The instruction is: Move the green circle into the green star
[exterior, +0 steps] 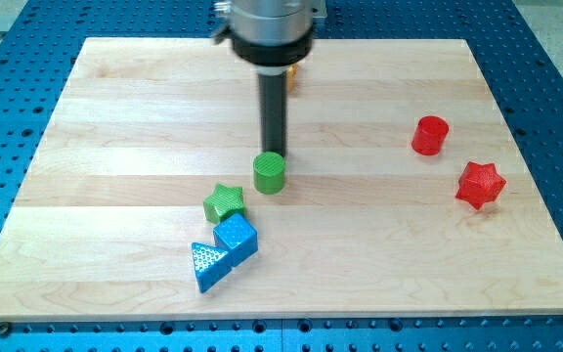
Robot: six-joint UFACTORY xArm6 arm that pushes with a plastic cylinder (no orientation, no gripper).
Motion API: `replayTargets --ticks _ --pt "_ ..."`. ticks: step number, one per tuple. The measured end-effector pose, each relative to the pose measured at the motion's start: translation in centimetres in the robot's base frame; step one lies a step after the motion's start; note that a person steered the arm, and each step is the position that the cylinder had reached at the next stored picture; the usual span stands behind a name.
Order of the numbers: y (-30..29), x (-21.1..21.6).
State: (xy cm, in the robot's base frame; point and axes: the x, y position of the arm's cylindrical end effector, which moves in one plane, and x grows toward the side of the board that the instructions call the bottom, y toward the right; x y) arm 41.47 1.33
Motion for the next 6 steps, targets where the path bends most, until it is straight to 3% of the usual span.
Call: replayTargets --ticks 1,2,4,6 --pt "4.0 0.1" --pt "2.9 3.0" --pt "-1.2 2.2" --pt "-4.4 5.9"
